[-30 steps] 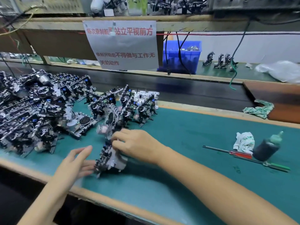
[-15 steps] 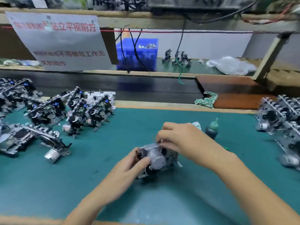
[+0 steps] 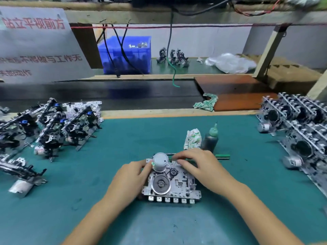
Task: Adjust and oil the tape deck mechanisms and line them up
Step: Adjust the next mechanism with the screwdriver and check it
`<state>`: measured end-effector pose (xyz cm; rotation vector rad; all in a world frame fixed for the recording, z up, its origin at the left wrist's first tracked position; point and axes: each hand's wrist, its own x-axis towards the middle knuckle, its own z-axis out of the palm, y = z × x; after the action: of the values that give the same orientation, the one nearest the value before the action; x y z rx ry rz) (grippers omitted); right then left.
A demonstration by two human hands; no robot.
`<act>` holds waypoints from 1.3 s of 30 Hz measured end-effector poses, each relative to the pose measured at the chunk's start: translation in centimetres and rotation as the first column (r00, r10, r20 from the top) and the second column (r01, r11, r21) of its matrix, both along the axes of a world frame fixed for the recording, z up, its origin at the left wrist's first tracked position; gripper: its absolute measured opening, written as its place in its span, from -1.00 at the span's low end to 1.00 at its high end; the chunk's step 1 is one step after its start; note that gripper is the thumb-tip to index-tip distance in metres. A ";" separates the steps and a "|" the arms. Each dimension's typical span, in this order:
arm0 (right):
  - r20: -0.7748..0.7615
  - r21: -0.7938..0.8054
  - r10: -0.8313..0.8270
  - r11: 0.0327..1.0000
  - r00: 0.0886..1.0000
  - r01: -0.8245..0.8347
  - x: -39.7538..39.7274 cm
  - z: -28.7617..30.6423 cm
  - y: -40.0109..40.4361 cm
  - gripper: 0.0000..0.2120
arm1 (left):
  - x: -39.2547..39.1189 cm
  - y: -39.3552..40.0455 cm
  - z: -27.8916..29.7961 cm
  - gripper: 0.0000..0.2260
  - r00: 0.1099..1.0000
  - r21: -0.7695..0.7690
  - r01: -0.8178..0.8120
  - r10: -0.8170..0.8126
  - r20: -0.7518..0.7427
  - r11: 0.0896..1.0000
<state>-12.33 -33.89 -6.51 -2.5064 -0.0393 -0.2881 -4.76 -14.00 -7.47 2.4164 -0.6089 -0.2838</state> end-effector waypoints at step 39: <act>-0.026 0.040 -0.268 0.962 0.963 0.269 -2.3 -2.2 -2.0 -0.87 | 1.0 -1.7 -0.1 -0.15 0.829 -0.005 0.559 -0.559 0.016 0.829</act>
<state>-14.63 -35.93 -8.70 -2.4702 0.3144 -0.3691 -3.79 -15.74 -7.61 2.1766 -1.3233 -0.5020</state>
